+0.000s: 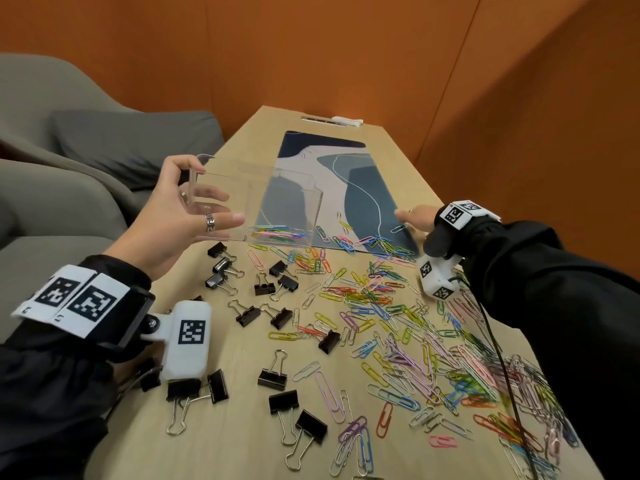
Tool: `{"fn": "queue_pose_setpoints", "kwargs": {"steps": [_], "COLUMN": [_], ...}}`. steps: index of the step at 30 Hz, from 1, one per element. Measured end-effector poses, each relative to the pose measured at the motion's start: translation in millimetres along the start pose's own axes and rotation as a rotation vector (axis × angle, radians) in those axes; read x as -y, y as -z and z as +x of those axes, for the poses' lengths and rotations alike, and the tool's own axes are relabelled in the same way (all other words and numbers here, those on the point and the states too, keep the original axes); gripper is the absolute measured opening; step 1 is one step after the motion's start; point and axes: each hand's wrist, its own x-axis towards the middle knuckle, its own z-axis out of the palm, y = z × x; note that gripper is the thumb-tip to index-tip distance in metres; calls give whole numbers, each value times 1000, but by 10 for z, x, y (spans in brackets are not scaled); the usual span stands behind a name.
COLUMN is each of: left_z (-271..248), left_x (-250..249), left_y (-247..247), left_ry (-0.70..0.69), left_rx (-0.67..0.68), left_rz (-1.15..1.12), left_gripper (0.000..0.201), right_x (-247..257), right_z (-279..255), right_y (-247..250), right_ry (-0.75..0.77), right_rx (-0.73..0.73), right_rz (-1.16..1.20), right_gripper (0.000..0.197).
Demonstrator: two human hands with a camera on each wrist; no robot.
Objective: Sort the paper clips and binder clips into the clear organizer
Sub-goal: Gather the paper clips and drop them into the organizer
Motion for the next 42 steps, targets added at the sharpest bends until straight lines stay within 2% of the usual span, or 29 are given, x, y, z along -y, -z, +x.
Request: {"fn": "queue_pose_setpoints", "kwargs": {"steps": [6,9,12,15,17,20,22,29,36,39,42], "left_z": [6,-7,-16,-9,-8,-26,-28,2,12,5,10], "left_x": [4,-8,-19,-17,-14,-18,-7,63,78,66,64], "left_y": [-7,-18,-21,-22,-26,-19,-10,21,13,3,4], "left_ry": [-5,2,4,6,6,5,10,12,13,23,19], "left_rx": [-5,5,5,10,5,-22,-34,-58,-42,-38,-34], "left_rz": [9,9,9,22,30,18,21,48,65,67,69], "left_gripper": [67,73,72,72,75,63,62,62,62,62,61], "right_x": [135,226,203,118,91,122,148,189,255,302,320], "right_z": [8,-73,-124,-193,-211,-217,-201,-104,-200,-220,-256], "right_y": [-127,-136,-100,-85,-113,-184,-225,-283,-214,-222,-227], "right_ry": [50,116,217,301,346,446,492,461,494,542,565], "right_rx": [21,51,117,95,81,151,180,223,408,367,310], "right_rz": [-108,-144,-27,184,158,64,80,232,167,54,53], "right_gripper": [59,55,60,48,48,52,50,39,43,41,39]}}
